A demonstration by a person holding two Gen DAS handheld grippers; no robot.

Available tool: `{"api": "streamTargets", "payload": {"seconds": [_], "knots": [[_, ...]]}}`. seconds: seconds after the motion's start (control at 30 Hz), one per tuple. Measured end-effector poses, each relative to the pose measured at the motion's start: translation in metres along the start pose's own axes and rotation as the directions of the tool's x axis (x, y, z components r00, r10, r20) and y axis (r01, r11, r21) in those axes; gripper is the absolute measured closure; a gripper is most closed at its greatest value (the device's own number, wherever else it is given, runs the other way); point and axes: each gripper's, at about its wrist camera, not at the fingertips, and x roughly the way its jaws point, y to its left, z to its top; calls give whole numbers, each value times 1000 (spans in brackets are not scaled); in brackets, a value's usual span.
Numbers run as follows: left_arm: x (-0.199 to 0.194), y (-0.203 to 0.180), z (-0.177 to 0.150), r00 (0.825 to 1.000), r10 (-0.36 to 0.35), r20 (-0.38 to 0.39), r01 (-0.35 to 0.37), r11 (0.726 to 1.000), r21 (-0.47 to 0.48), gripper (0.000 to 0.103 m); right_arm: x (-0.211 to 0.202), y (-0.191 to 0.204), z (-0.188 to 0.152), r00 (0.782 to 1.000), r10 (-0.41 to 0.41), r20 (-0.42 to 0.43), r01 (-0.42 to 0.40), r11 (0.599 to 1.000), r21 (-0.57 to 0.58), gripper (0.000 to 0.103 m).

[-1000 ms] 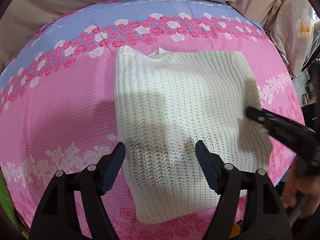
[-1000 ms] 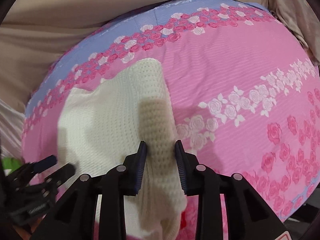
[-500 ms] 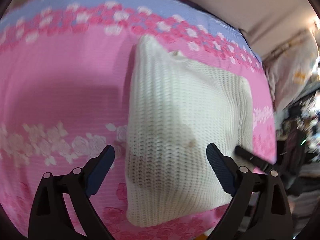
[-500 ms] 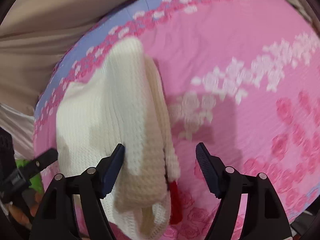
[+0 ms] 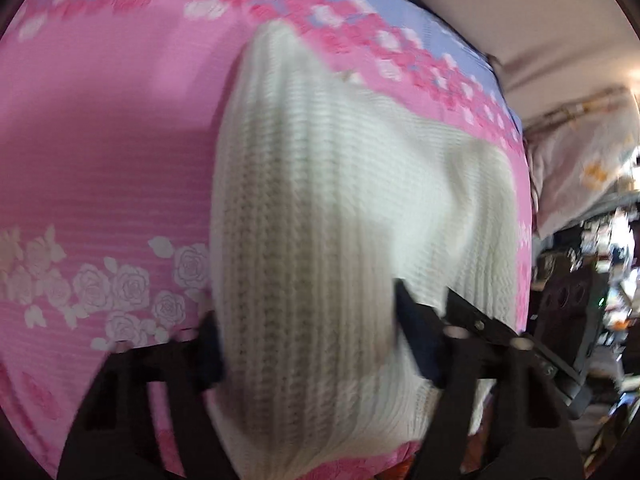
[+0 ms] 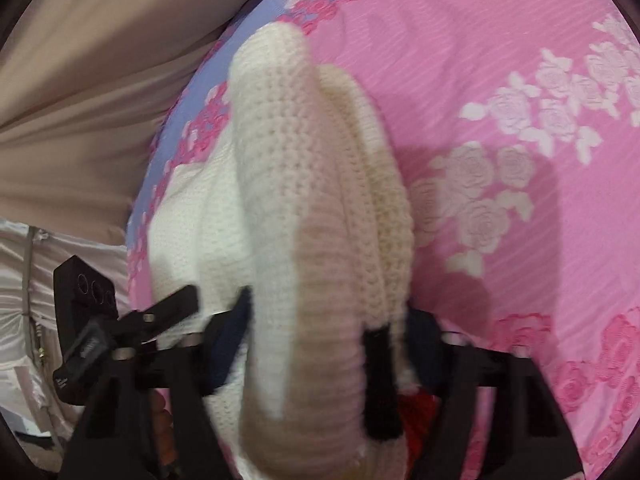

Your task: Fold small clothes

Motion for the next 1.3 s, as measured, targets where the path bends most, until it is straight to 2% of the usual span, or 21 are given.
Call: {"api": "streamTargets", "payload": {"seconds": [0.07, 0.2, 0.33, 0.47, 0.5, 0.57, 0.67, 0.73, 0.8, 0.83, 0.9, 0.93, 1.0, 1.07, 1.1, 1.13, 1.2, 1.3], "knots": [[-15, -13, -1, 1000, -17, 5, 17, 999, 30, 54, -12, 16, -2, 999, -36, 28, 37, 998, -47, 64], [-55, -42, -5, 996, -90, 27, 87, 991, 99, 55, -57, 41, -11, 995, -1, 100, 10, 996, -85, 67], [-110, -81, -11, 980, -179, 85, 158, 963, 216, 55, -119, 64, -23, 981, 36, 191, -11, 992, -128, 67], [-175, -110, -10, 944, -274, 182, 208, 927, 313, 54, -193, 104, -28, 943, 111, 313, -37, 972, -233, 67], [-197, -114, -9, 929, -297, 222, 213, 918, 336, 54, -204, 112, -29, 935, 129, 330, -43, 966, -256, 66], [-233, -115, -8, 900, -320, 295, 198, 905, 377, 53, -224, 143, -29, 912, 180, 368, -56, 944, -325, 66], [-274, -102, -7, 864, -317, 391, 157, 908, 388, 50, -238, 191, -28, 882, 267, 389, -84, 900, -428, 65], [-285, -85, -4, 852, -285, 439, 124, 925, 360, 46, -231, 216, -28, 873, 302, 384, -99, 879, -466, 63], [-284, -56, 1, 851, -226, 474, 87, 951, 297, 43, -212, 236, -27, 876, 314, 365, -101, 861, -499, 60], [-280, -40, 0, 853, -191, 486, 68, 963, 260, 40, -198, 240, -29, 880, 313, 356, -100, 857, -505, 55], [-250, 0, 5, 870, -87, 485, 4, 985, 170, 31, -156, 239, -29, 888, 324, 328, -130, 859, -495, 47], [-228, 24, 5, 879, -7, 477, -50, 993, 108, 29, -133, 233, -29, 895, 311, 319, -127, 865, -486, 43], [-182, 69, 1, 897, 145, 417, -162, 987, 7, 29, -74, 213, -31, 937, 159, 310, -7, 899, -438, 43], [-156, 105, -14, 904, 246, 349, -235, 969, -73, 31, -20, 189, -34, 963, -54, 265, 154, 915, -372, 46], [-149, 118, -26, 909, 258, 326, -235, 966, -108, 31, -6, 181, -42, 965, -112, 236, 194, 912, -362, 53], [-148, 124, -35, 913, 251, 322, -222, 967, -124, 30, -2, 178, -51, 967, -124, 224, 202, 908, -367, 54], [-150, 125, -49, 913, 237, 333, -208, 971, -122, 30, -1, 177, -75, 974, -102, 203, 178, 898, -403, 54], [-145, 112, -52, 901, 264, 345, -249, 965, -87, 24, 11, 188, -91, 983, -107, 151, 164, 880, -446, 54]]}}
